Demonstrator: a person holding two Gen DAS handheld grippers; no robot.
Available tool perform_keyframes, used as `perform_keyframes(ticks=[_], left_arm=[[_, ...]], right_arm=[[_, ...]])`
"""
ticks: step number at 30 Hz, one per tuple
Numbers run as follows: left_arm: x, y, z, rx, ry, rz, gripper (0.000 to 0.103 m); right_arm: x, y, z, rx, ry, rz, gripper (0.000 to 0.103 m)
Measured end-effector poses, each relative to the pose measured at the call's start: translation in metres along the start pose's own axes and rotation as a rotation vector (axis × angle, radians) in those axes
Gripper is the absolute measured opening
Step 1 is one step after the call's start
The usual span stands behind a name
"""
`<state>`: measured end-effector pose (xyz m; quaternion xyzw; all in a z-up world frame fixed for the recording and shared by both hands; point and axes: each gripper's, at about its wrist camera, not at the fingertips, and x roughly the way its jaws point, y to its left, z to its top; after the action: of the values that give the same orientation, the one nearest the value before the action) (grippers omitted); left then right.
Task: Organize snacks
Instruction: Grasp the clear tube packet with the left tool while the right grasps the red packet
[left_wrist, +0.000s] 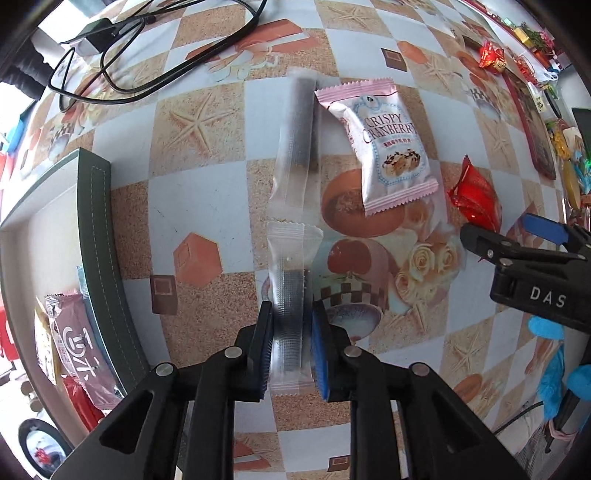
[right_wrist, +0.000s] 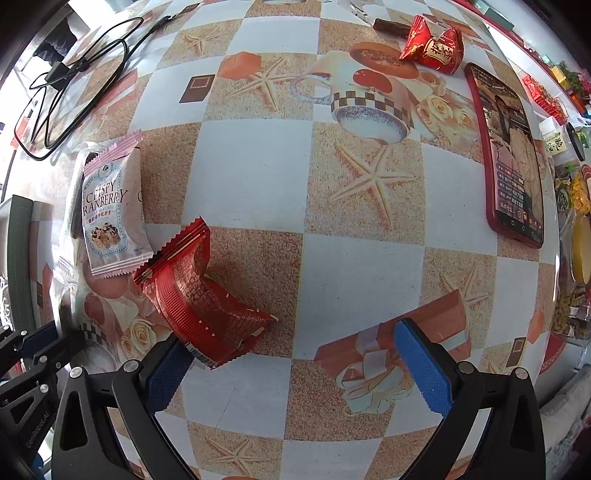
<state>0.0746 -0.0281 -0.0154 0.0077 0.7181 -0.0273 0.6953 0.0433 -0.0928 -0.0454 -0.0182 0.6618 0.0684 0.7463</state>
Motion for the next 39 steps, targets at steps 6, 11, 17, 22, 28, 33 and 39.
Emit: perform_keyframes(ticks=[6,11,17,22,28,33,39], left_arm=[[0.001,0.015,-0.006,-0.018,0.018,0.018,0.056],[0.004,0.028,-0.018,-0.025,0.021,0.022,0.066],[0.005,0.037,-0.022,-0.035,0.021,0.028,0.069],[0.009,0.047,-0.024,-0.044,0.023,0.032,0.071],[0.01,0.059,-0.024,-0.061,0.03,0.031,0.071],[0.013,0.069,-0.025,-0.059,0.028,0.034,0.071],[0.021,0.079,-0.022,-0.024,0.052,0.026,0.081]], right_arm=[[0.002,-0.001,0.003,0.001,0.001,0.0,0.103],[0.001,-0.001,0.002,0.001,0.0,0.001,0.103],[0.002,-0.001,0.003,0.001,0.002,0.001,0.103],[0.002,-0.002,0.003,0.001,0.005,0.001,0.103],[0.001,0.0,0.004,-0.005,0.035,0.002,0.103],[0.002,0.008,0.009,-0.036,0.072,-0.003,0.103],[0.001,0.033,0.015,-0.11,0.076,-0.007,0.103]])
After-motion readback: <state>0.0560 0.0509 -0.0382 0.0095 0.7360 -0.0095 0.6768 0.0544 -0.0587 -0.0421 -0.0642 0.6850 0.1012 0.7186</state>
